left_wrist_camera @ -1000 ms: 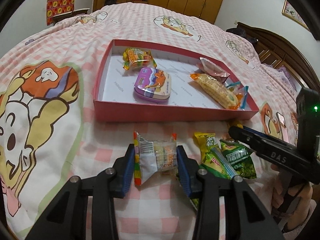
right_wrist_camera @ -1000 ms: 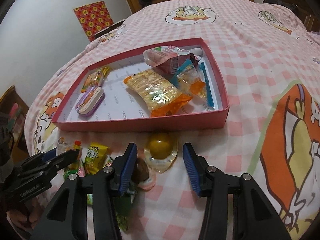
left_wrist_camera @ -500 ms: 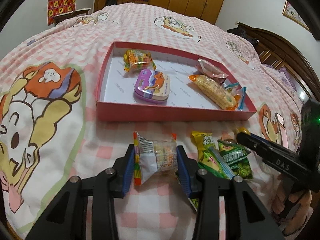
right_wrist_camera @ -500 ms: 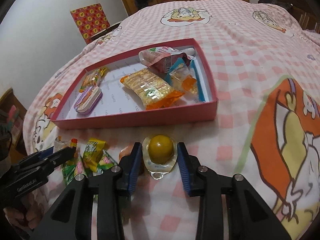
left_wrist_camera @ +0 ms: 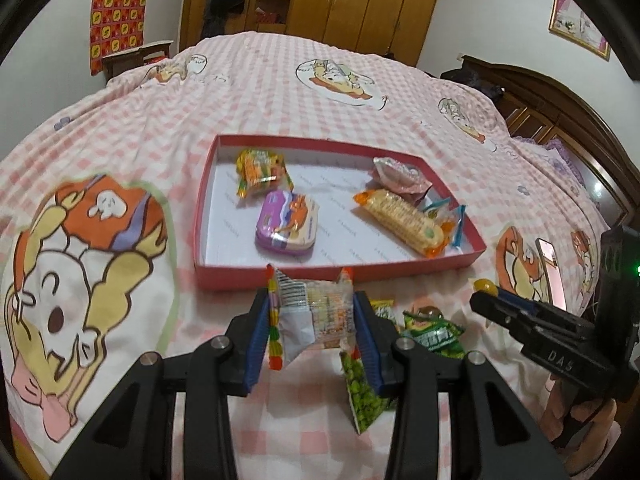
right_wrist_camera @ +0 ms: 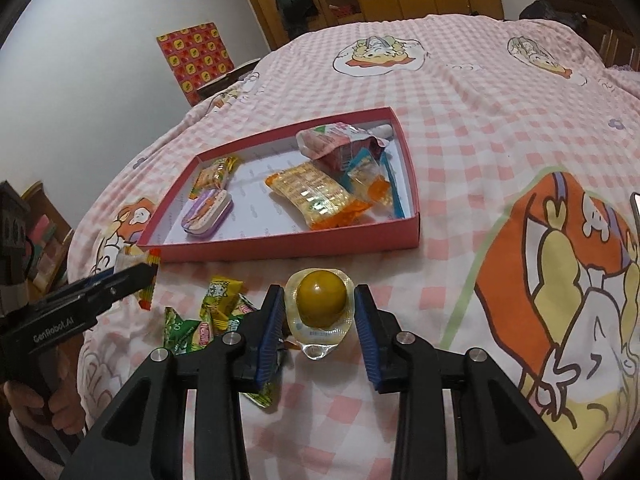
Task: Organize snacks
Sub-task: 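Carry the rainbow packet into the box and open left tool while right tool carries the yellow candy there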
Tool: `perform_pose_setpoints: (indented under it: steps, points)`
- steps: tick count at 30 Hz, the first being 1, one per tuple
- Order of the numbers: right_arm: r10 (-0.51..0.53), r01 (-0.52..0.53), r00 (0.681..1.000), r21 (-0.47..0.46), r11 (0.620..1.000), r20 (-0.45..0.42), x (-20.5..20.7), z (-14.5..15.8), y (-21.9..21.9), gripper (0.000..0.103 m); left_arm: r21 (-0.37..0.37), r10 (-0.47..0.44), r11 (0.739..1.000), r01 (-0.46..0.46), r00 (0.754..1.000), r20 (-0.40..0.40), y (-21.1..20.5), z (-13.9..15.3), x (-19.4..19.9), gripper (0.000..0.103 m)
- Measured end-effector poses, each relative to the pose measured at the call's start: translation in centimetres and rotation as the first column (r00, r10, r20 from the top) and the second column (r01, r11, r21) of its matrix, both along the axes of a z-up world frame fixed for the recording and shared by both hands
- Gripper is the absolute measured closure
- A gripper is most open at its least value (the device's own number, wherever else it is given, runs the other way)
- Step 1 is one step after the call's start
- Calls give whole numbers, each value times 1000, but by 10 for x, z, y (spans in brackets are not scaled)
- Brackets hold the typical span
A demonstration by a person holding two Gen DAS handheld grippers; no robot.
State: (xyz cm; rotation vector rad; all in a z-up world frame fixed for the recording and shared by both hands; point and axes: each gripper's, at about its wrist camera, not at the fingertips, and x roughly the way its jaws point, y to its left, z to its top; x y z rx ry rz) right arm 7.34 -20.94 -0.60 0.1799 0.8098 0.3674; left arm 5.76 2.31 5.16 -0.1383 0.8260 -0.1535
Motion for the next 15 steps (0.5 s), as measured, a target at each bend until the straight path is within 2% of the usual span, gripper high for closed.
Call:
perform_pose_setpoints:
  steps: [7,15]
  points:
    - [29,-28,999,-18,999,15,5,10,9,67,12,2,1000,-2,1000,11,5,8,24,61]
    - [71,-69,996,-47,997,45,15,20,27,67,42,32,999,-32,999,-12,14,-1,51,61]
